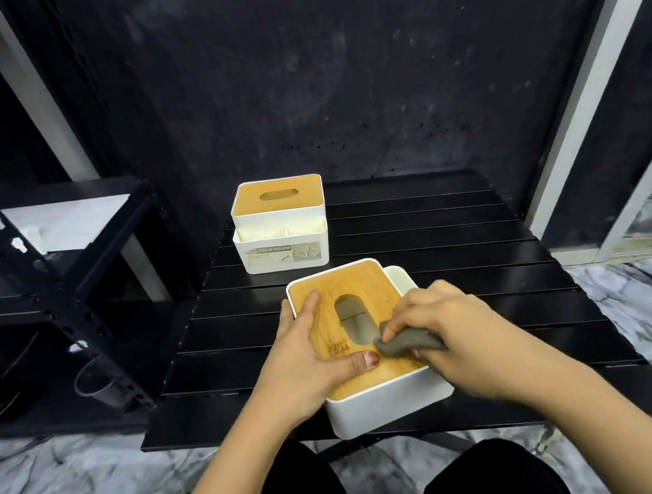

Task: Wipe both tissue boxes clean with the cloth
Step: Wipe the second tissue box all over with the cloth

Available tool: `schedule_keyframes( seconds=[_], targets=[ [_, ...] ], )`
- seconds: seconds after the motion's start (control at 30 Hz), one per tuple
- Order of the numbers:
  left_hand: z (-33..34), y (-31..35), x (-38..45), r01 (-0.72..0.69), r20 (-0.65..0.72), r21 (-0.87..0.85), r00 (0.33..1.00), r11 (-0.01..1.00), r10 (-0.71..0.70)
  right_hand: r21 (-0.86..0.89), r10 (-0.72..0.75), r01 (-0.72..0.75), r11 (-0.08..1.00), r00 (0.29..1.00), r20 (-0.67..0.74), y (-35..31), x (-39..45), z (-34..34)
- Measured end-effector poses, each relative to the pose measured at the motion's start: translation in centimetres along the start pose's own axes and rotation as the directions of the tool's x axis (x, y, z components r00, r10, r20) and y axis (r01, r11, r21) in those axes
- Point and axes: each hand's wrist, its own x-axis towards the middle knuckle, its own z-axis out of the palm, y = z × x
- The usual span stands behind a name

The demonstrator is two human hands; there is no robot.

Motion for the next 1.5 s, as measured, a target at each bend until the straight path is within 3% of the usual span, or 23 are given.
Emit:
schedule_keyframes(
  seconds=[0.1,0.27,0.43,0.6,1.07,1.2,1.33,1.5],
  targets=[
    [-0.1,-0.1,0.1,0.0,0.02,-0.008,1.0,1.0,0.001,0.031,0.042,-0.044,0.999,0.997,0.064,0.8,0.0,-0.8],
    [-0.2,0.0,0.0,-0.008,0.032,-0.02,0.999,1.0,0.009,-0.039,0.068,-0.07,0.997,0.996,-0.063,0.1,2.2,0.3],
    [-0.3,0.0,0.1,-0.013,0.026,-0.018,1.0,1.0,0.013,0.059,-0.04,0.039,0.998,0.999,0.015,1.1,-0.1,0.2],
    [-0.3,0.1,-0.1,-0.014,0.052,-0.041,0.999,0.999,0.016,0.102,-0.056,0.047,0.994,0.995,0.084,1.7,0.2,-0.9],
    [-0.9,0.3,0.6,0.018,0.127,-0.092,0.992,0.996,-0.006,0.082,0.075,-0.077,0.994,0.997,0.029,2.7,7.5,-0.8],
    [-2.4,0.8,1.4,0.013,0.183,-0.007,0.983,1.0,-0.012,0.094,0.11,-0.107,0.99,0.994,-0.022,2.8,6.4,-0.3],
    [-3.8,0.7,2.0,-0.002,0.026,0.124,1.0,0.992,-0.001,0.145,0.155,-0.138,0.98,0.981,-0.115,2.5,4.4,0.2],
    [-2.9,0.4,1.5,-0.016,-0.18,0.096,0.983,0.995,0.033,0.131,0.24,-0.217,0.967,0.95,-0.2,1.2,3.2,1.5]
  ],
)
